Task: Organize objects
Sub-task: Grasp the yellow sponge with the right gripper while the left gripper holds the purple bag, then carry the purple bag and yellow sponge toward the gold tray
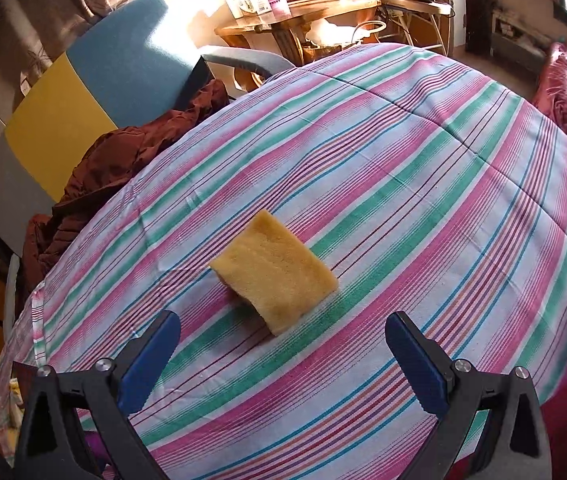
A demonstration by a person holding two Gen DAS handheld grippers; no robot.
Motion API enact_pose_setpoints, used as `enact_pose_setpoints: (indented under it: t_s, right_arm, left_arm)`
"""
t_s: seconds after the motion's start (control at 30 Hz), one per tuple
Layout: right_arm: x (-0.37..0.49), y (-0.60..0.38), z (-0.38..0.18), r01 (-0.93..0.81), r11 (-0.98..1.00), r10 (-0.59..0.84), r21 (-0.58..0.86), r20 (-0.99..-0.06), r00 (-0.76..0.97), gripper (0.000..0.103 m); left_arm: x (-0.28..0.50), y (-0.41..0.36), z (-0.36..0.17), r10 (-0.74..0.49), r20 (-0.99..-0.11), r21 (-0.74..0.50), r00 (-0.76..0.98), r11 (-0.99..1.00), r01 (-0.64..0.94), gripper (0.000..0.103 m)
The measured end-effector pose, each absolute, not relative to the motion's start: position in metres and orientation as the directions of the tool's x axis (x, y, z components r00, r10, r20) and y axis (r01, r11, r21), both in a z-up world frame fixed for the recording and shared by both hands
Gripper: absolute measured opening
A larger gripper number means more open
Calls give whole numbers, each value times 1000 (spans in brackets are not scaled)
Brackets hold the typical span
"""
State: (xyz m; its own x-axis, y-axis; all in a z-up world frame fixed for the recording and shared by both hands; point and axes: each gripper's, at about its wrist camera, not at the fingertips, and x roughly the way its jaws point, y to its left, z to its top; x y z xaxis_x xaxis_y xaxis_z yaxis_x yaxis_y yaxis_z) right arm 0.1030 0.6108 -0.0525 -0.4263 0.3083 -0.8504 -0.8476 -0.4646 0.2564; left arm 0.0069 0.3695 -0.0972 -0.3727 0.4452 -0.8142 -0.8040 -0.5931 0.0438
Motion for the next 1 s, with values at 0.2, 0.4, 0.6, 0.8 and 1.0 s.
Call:
enact_pose_setpoints:
  t_s: [0.2, 0.4, 0.6, 0.8, 1.0]
  right_arm:
    - [76, 603, -47, -812, -578, 354, 86, -870, -344, 103]
    - [41, 614, -61, -724, -683, 398, -93, -879, -262, 103]
    - [34, 620, -76, -690, -713, 406, -126, -876, -260, 60]
    - [32, 612, -75, -661, -736, 407, -146, -875, -260, 58]
    - [29, 599, -57, -620, -782, 369, -63, -848, -380, 57]
  left_arm:
    - [3, 364, -98, 484, -804, -4, -345, -585, -811, 35]
    - [1, 364, -99, 498, -802, -39, -329, -593, -804, 36]
    - [1, 362, -100, 500, -801, -46, -330, -600, -798, 36]
    - [2, 361, -100, 502, -796, -41, -337, -601, -798, 37]
    - [4, 361, -100, 499, -794, -31, -349, -605, -796, 37]
